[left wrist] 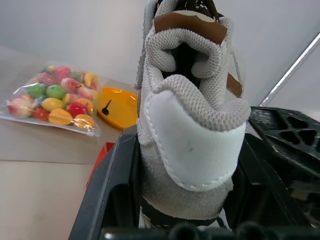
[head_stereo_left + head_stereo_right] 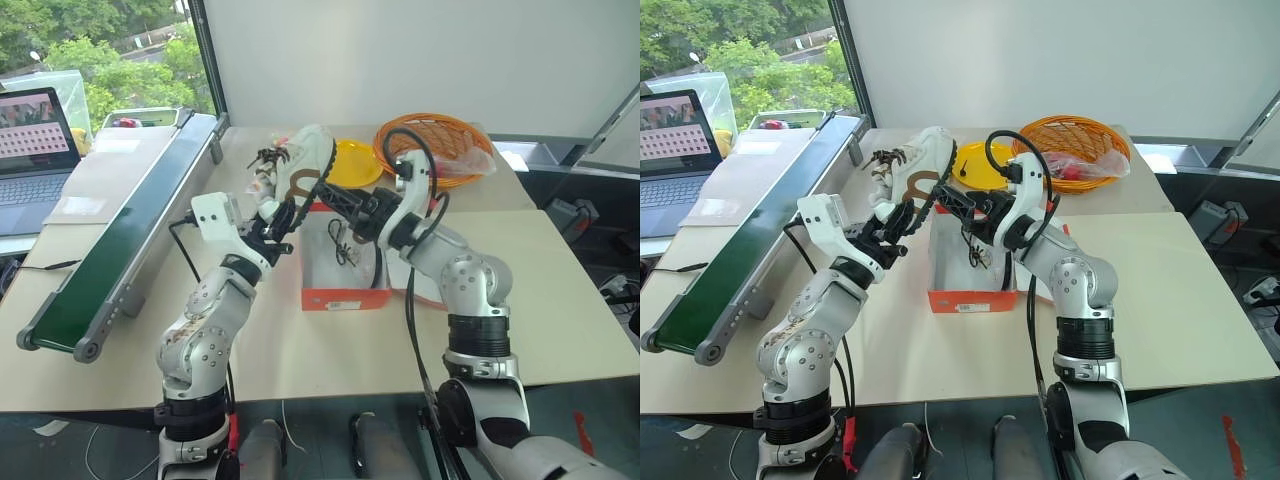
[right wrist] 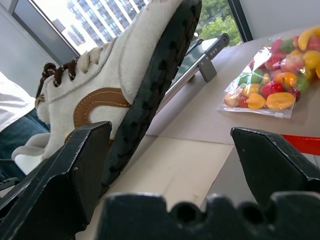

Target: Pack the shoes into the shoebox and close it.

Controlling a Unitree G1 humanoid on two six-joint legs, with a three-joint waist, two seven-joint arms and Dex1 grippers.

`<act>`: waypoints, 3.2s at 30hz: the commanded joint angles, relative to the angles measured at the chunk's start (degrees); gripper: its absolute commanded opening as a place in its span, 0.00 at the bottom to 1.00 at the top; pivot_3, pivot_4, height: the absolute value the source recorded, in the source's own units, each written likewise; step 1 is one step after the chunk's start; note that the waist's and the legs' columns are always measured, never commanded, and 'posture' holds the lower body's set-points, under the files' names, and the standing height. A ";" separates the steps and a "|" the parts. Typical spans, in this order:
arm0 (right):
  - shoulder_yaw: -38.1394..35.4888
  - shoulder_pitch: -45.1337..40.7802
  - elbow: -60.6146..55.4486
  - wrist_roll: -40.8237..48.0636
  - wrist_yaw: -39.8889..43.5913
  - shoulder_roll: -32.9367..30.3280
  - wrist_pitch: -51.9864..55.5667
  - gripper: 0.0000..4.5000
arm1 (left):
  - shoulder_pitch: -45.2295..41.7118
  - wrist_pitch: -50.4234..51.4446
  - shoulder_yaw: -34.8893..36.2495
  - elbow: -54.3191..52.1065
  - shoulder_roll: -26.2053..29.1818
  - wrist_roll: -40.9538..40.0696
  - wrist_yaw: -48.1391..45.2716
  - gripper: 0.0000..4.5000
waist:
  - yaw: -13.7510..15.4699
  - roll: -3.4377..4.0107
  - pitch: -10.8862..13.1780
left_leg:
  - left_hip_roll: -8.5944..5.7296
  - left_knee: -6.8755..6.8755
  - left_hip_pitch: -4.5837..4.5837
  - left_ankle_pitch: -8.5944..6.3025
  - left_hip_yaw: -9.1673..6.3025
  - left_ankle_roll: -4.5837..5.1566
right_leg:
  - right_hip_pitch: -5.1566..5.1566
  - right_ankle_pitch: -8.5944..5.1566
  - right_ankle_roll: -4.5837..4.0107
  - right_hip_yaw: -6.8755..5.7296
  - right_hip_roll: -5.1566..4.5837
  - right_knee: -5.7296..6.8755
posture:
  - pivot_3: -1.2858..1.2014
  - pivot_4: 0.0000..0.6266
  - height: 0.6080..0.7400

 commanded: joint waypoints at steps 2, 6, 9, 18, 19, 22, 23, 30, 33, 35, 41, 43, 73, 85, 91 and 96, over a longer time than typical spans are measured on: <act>-0.43 -2.49 0.54 0.20 0.36 0.75 -2.68 1.00 | -0.55 -0.20 -1.92 -1.96 -0.66 -1.70 -1.39 0.39 | -0.02 0.00 0.00 | 0.00 0.00 0.00 0.00 0.00 0.00 | 0.00 0.00 0.00 0.00 0.00 0.00 | 0.52 0.24 1.00; -0.60 -3.44 2.16 -0.03 0.34 1.44 -4.15 0.94 | -0.13 0.19 -2.82 -1.84 -1.05 -2.21 -2.02 0.39 | -0.02 0.00 0.00 | 0.00 0.00 0.01 0.00 0.00 0.00 | 0.01 0.00 0.00 0.00 0.01 0.01 | 0.52 0.24 1.00; -0.85 -3.84 2.95 0.10 0.37 1.85 -4.99 0.78 | -0.20 0.14 -3.06 -1.67 -0.95 -2.13 -2.39 0.39 | -0.02 0.00 0.00 | 0.00 0.00 0.00 0.00 0.00 0.00 | 0.01 0.00 0.00 0.00 0.00 -0.01 | 0.52 0.24 1.00; -1.29 -4.52 3.45 -0.20 0.50 2.00 -5.79 0.14 | 0.17 4.77 -3.11 -2.54 3.21 -6.06 -6.32 0.39 | -0.10 0.00 0.00 | 0.01 0.00 0.01 0.00 0.00 0.00 | 0.00 0.00 0.00 -0.01 0.01 0.00 | 0.52 0.24 1.00; -1.13 -4.62 3.53 -0.53 0.44 1.87 -5.95 0.09 | 0.29 5.18 -2.79 -2.84 4.16 -6.83 -7.20 0.39 | -0.13 0.01 0.00 | 0.01 0.00 0.01 0.00 0.00 0.00 | 0.00 0.00 0.00 0.00 0.01 0.00 | 0.52 0.24 1.00; -0.81 -4.93 4.11 -1.23 0.10 1.50 -5.91 0.06 | 0.83 5.05 -0.76 -2.63 5.75 -8.69 -8.37 0.62 | -0.06 0.01 0.00 | 0.01 -0.01 0.01 0.00 -0.01 0.00 | 0.00 0.00 0.00 0.00 0.01 0.00 | 0.52 0.24 1.00; -0.63 -4.96 4.24 -1.52 0.05 1.35 -5.90 0.06 | 1.02 5.22 -0.71 -2.53 6.49 -8.68 -8.72 0.69 | -0.03 0.01 0.00 | 0.00 0.00 0.00 0.00 -0.01 0.00 | 0.00 0.00 0.00 -0.01 0.00 0.00 | 0.52 0.24 1.00; 1.21 -5.43 5.31 -6.82 -1.82 -1.12 -7.07 0.06 | 0.72 6.57 -0.45 -1.92 11.40 -8.25 -10.45 0.99 | -0.01 0.01 0.00 | 0.00 -0.01 0.00 0.00 -0.01 0.00 | 0.00 0.00 0.00 -0.01 0.00 -0.02 | 0.52 0.24 1.00; 2.44 -6.44 5.84 -9.56 -2.65 -3.02 -6.53 0.06 | 0.86 7.15 -0.02 -1.73 15.08 -8.31 -12.57 0.99 | -0.04 0.02 0.01 | 0.00 -0.01 0.01 0.00 0.00 0.00 | -0.01 0.00 0.00 -0.01 0.01 -0.01 | 0.52 0.24 1.00; 3.52 -7.47 6.13 -11.45 -3.38 -4.92 -4.64 0.06 | 0.95 7.32 0.47 -1.42 19.21 -7.71 -15.22 0.99 | -0.26 0.02 0.01 | 0.00 -0.02 0.02 0.00 0.00 0.00 | -0.02 0.00 0.00 0.00 0.01 -0.01 | 0.52 0.24 1.00; 9.80 -11.65 8.94 -15.97 -2.18 -13.67 10.82 0.06 | 1.26 2.77 -1.97 -0.09 35.65 -2.04 -30.24 0.99 | -0.12 0.10 0.06 | 0.02 -0.07 0.01 0.00 0.02 0.00 | -0.06 -0.02 -0.02 0.01 0.03 -0.02 | 0.52 0.24 1.00; 11.86 -12.69 8.93 -16.55 0.17 -15.80 13.39 0.06 | 0.33 2.72 -3.01 0.85 41.26 -0.18 -34.73 0.99 | -0.03 0.10 0.06 | 0.01 -0.09 -0.02 0.00 0.02 0.01 | -0.04 -0.02 -0.01 -0.01 0.02 -0.12 | 0.52 0.24 1.00; 33.89 -22.23 21.56 -28.33 21.05 -18.33 12.51 0.06 | -8.27 13.62 -7.02 0.92 55.45 2.06 -49.02 0.99 | -0.21 0.41 0.43 | 0.04 -0.07 -0.24 -0.01 0.03 0.03 | -0.26 -0.05 0.05 -0.02 0.02 -0.07 | 0.52 0.24 1.00; 35.47 -22.08 33.29 -34.14 23.61 -12.37 3.89 0.06 | -6.70 14.47 -5.97 -1.25 56.19 2.48 -47.29 0.99 | -0.35 0.41 0.43 | 0.04 -0.07 -0.12 -0.01 0.03 0.02 | -0.19 -0.04 0.04 0.00 0.03 -0.02 | 0.52 0.24 1.00; 34.00 -23.31 33.10 -34.65 25.74 -12.48 4.96 0.62 | -6.09 15.51 -4.93 -2.12 56.31 1.71 -47.29 1.00 | -0.29 0.41 0.43 | 0.04 -0.06 0.00 -0.01 0.02 0.02 | -0.09 -0.04 0.04 0.00 0.04 0.02 | 0.52 0.24 1.00; 30.35 -25.65 28.25 -33.42 26.25 -14.67 9.72 0.99 | -7.55 15.69 -5.37 -1.46 55.77 1.30 -47.87 1.00 | -0.24 0.41 0.43 | 0.04 -0.06 -0.05 -0.01 0.02 0.02 | -0.13 -0.04 0.04 0.00 0.04 0.01 | 0.52 0.24 1.00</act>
